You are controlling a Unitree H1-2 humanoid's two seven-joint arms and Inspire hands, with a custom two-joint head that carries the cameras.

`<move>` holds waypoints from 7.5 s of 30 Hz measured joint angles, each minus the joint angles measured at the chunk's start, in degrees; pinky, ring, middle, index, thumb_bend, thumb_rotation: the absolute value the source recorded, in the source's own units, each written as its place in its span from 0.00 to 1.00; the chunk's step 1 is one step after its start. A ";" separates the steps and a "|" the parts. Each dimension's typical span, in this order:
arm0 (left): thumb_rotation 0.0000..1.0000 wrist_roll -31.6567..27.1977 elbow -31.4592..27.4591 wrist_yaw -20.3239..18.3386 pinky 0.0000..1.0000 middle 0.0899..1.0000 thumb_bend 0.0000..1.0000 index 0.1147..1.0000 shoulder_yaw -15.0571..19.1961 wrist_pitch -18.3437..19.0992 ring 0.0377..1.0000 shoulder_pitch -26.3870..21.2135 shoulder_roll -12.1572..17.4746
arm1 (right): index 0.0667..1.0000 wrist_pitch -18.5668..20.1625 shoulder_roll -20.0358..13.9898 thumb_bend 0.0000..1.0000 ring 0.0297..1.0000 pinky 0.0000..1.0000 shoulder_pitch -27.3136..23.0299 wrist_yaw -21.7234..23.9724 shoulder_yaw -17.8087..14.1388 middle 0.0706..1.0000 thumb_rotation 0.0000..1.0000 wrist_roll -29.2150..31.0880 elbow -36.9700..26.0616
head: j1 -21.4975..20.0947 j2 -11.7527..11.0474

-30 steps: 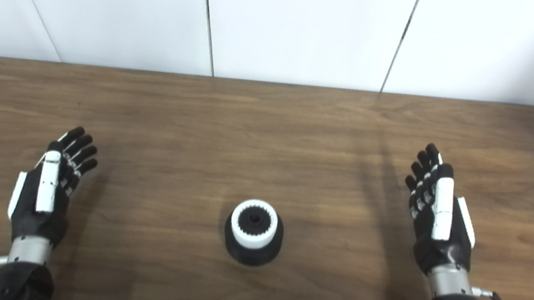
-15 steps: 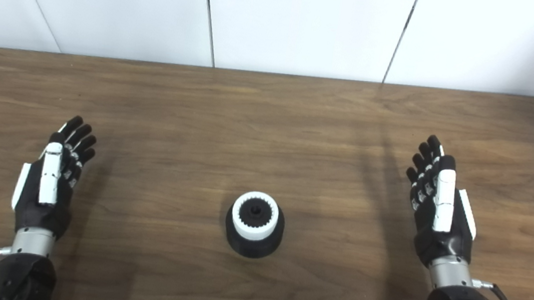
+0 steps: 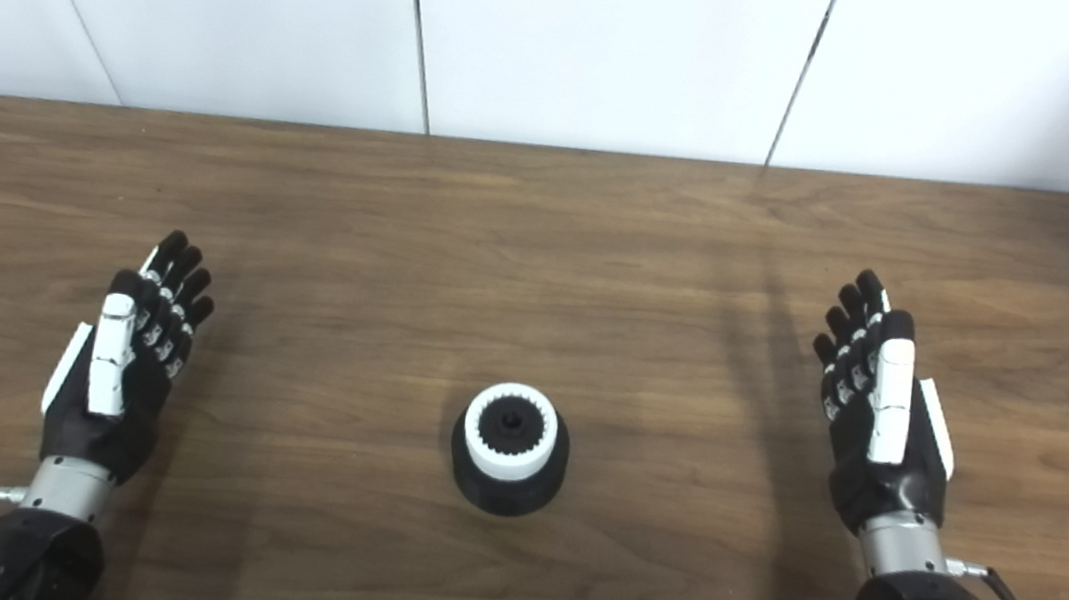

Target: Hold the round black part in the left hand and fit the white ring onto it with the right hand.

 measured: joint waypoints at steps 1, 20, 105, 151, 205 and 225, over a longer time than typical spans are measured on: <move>1.00 -0.41 0.00 -0.18 1.00 1.00 0.63 1.00 0.03 0.02 1.00 0.00 0.00 | 1.00 0.16 -0.01 0.54 1.00 1.00 0.00 0.00 0.00 1.00 1.00 0.00 0.00 | 0.00 0.00; 1.00 -2.67 0.01 0.01 1.00 1.00 0.62 1.00 1.70 -0.78 1.00 0.00 -1.82 | 1.00 0.35 -0.13 0.55 1.00 1.00 0.03 0.05 -0.07 1.00 1.00 0.31 0.00 | 0.09 0.26; 1.00 -1.43 -0.13 3.48 1.00 1.00 0.54 1.00 1.50 -2.14 1.00 -0.11 -2.47 | 1.00 1.11 -0.63 0.55 1.00 1.00 0.15 0.32 -0.54 1.00 1.00 0.61 -0.73 | 0.44 1.49; 1.00 0.34 -0.59 4.97 1.00 1.00 0.54 1.00 1.42 -0.22 1.00 -0.11 -2.77 | 1.00 1.75 -0.69 0.55 1.00 1.00 0.15 0.40 -0.76 1.00 1.00 1.00 -1.03 | 0.44 1.85; 1.00 0.63 -3.13 6.40 1.00 1.00 0.56 1.00 1.23 4.57 1.00 -2.28 -3.48 | 1.00 5.54 -4.47 0.60 1.00 1.00 0.30 -0.18 -1.14 1.00 1.00 3.43 -2.30 | 2.20 11.86; 0.98 1.19 -4.16 8.09 1.00 1.00 0.56 1.00 1.52 6.81 1.00 -4.45 -3.94 | 0.98 7.64 -5.16 0.63 1.00 1.00 -1.77 -0.83 -1.70 1.00 1.00 3.51 -3.29 | 6.07 16.70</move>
